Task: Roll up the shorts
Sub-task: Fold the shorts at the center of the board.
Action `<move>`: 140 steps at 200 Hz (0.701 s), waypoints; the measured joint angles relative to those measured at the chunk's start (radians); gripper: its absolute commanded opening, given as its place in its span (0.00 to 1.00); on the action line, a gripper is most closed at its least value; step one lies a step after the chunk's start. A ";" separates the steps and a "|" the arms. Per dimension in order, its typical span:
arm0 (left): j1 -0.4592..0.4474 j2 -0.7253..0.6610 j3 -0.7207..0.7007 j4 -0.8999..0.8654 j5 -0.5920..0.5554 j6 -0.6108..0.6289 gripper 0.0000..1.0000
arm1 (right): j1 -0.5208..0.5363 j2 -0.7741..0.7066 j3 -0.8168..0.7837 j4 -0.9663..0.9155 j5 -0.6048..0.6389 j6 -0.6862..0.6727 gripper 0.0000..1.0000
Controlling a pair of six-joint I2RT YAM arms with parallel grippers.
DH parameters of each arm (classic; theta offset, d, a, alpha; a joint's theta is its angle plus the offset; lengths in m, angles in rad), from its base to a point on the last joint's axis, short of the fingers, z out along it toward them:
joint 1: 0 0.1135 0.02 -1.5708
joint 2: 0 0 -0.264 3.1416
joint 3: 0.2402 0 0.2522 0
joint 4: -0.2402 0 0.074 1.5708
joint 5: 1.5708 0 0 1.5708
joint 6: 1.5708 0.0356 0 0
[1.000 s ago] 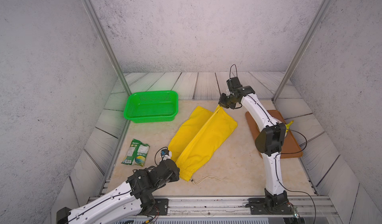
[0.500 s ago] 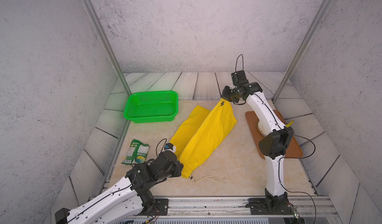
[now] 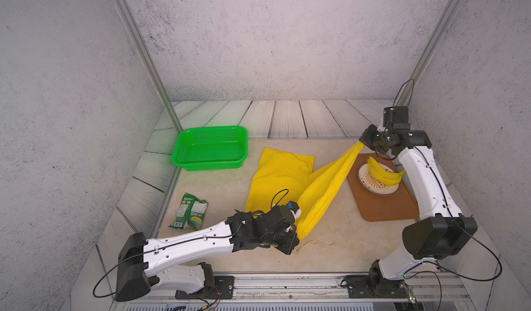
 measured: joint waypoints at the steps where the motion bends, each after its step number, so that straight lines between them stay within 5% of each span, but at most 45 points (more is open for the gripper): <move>1: -0.003 0.005 0.004 0.003 0.001 0.002 0.00 | -0.003 -0.003 -0.003 0.000 0.000 0.000 0.00; 37: -0.042 0.043 0.019 0.046 -0.006 0.010 0.00 | -0.051 -0.094 -0.053 0.021 -0.018 0.000 0.00; 65: -0.040 -0.096 -0.123 0.066 -0.090 -0.056 0.00 | 0.034 -0.041 -0.012 0.032 -0.050 -0.007 0.00; 99: 0.003 -0.338 -0.336 0.062 -0.182 -0.162 0.00 | 0.206 0.165 0.137 0.020 -0.054 -0.020 0.00; 140: 0.183 -0.481 -0.484 0.048 -0.198 -0.212 0.00 | 0.290 0.470 0.370 -0.052 -0.053 -0.010 0.00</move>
